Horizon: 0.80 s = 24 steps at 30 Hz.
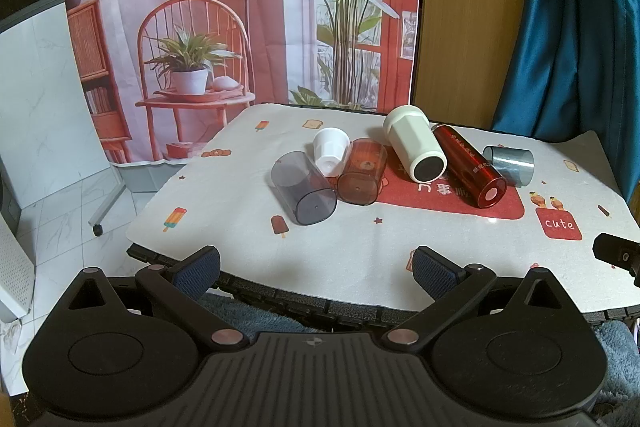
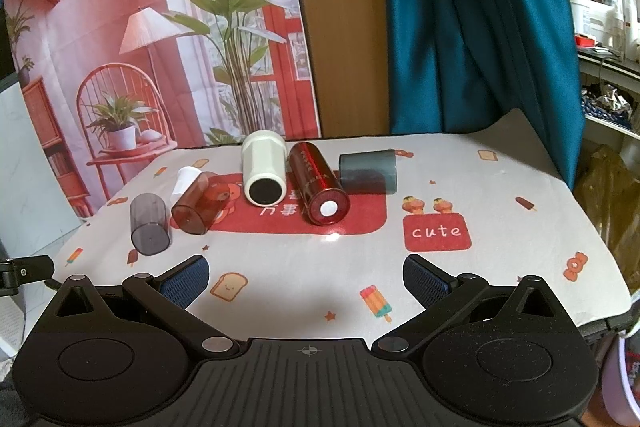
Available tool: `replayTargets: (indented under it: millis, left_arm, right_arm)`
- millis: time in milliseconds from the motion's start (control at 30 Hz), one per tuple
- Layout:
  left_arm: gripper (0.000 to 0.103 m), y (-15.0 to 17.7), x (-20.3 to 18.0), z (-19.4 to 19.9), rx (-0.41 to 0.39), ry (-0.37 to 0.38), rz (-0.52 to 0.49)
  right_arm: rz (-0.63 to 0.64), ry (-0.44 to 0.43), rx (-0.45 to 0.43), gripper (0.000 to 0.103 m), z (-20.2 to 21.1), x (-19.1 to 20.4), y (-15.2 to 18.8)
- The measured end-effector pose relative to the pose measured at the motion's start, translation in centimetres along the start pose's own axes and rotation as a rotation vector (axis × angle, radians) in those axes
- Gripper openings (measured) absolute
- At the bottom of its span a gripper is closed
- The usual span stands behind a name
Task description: Flip cup upright
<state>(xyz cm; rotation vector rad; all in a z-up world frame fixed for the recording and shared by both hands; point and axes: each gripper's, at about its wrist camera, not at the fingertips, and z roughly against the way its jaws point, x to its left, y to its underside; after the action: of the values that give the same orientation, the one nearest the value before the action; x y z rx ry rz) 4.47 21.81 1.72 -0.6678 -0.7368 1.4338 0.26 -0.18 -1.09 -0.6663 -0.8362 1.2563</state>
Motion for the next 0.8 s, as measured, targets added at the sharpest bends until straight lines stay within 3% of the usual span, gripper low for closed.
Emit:
replayTargets:
  millis: [800]
  left_arm:
    - [0.103,-0.08,0.52,-0.26,0.015,-0.007,0.023]
  right_arm:
    - [-0.031,-0.004,0.021,0.103,-0.27,-0.36,0.49]
